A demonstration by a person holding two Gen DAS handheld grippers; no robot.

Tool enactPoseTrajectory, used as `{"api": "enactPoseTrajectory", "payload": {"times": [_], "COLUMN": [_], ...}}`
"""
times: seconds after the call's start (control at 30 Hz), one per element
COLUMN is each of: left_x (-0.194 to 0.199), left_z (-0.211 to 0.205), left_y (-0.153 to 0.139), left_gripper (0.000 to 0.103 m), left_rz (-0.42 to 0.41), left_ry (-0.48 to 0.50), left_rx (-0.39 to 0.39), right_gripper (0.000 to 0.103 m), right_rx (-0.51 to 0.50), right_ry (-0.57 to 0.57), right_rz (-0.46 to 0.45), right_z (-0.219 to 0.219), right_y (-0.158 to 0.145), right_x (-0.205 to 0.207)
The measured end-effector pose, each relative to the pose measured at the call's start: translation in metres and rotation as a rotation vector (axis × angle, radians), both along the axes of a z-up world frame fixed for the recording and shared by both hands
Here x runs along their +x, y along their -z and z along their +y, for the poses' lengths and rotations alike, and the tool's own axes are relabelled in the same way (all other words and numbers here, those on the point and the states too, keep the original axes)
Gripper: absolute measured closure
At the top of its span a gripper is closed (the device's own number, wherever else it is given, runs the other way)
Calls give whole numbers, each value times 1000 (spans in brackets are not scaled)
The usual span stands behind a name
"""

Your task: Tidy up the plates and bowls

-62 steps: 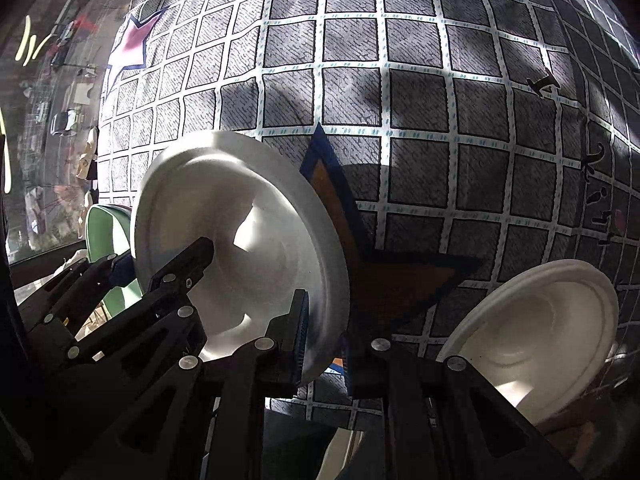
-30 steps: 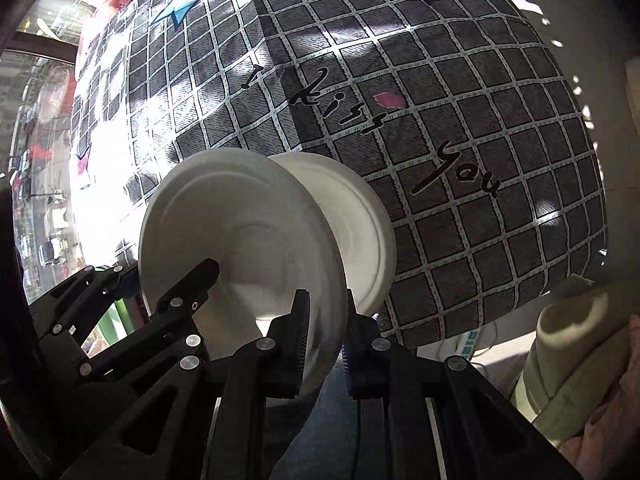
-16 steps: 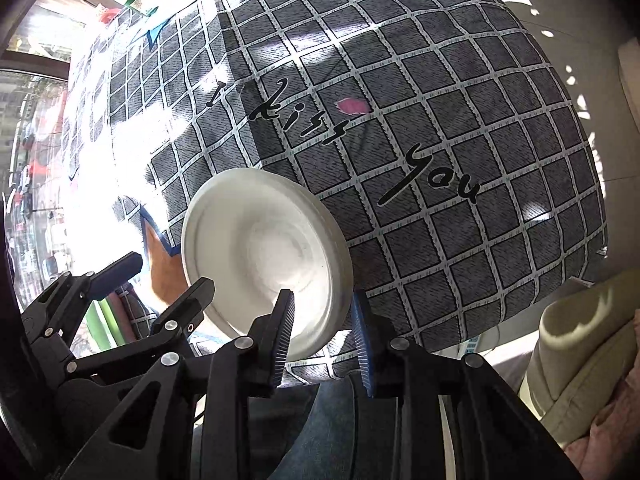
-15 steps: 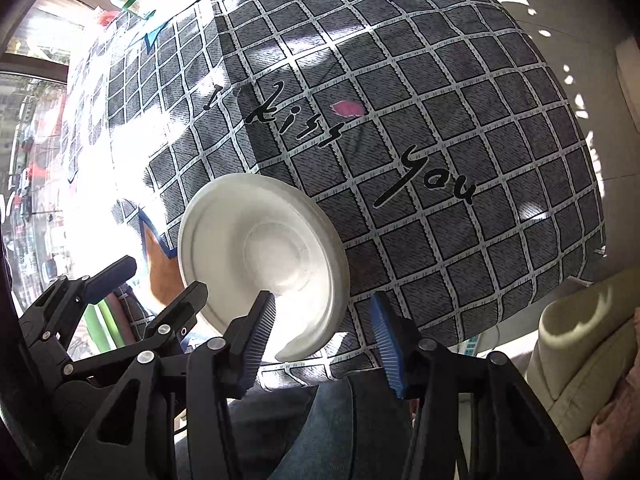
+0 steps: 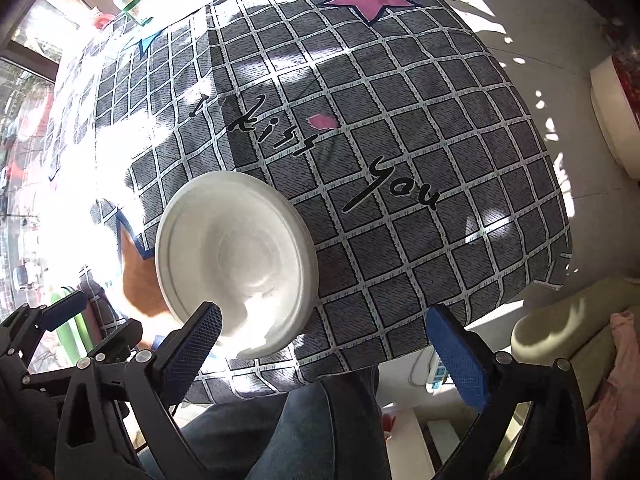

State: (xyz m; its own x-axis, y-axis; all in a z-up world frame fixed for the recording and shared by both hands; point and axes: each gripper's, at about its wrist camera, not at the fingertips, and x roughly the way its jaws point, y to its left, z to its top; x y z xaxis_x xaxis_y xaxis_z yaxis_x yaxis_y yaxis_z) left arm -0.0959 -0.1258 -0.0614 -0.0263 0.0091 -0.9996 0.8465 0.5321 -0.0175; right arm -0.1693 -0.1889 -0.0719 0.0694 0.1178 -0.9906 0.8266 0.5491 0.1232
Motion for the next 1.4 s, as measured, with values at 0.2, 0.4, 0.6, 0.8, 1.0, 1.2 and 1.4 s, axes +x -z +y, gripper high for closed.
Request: {"api": "enactPoseTrajectory", "payload": {"times": [0.2, 0.4, 0.6, 0.8, 1.0, 1.2, 1.4], "left_x": [4, 2, 5, 12, 15, 19, 20], "left_z": [9, 11, 10, 12, 15, 16, 16], "left_y": [-1, 1, 2, 4, 8, 9, 12], "left_gripper": [24, 24, 24, 24, 24, 24, 24], "left_rz": [-9, -18, -8, 1, 18, 25, 29], "left_ry": [-4, 13, 3, -20, -35, -49, -45], "left_rx": [15, 27, 28, 29, 34, 33, 34], "right_gripper": [0, 0, 0, 0, 0, 0, 0], "right_rx": [23, 35, 52, 60, 72, 75, 80], "right_ry": [38, 54, 30, 14, 9, -12, -24], "right_rz": [35, 43, 63, 73, 89, 95, 105], "right_z": [8, 11, 16, 19, 19, 19, 19], "right_y": [9, 11, 17, 19, 24, 27, 29], "right_x": [-9, -13, -10, -6, -4, 1, 3]}}
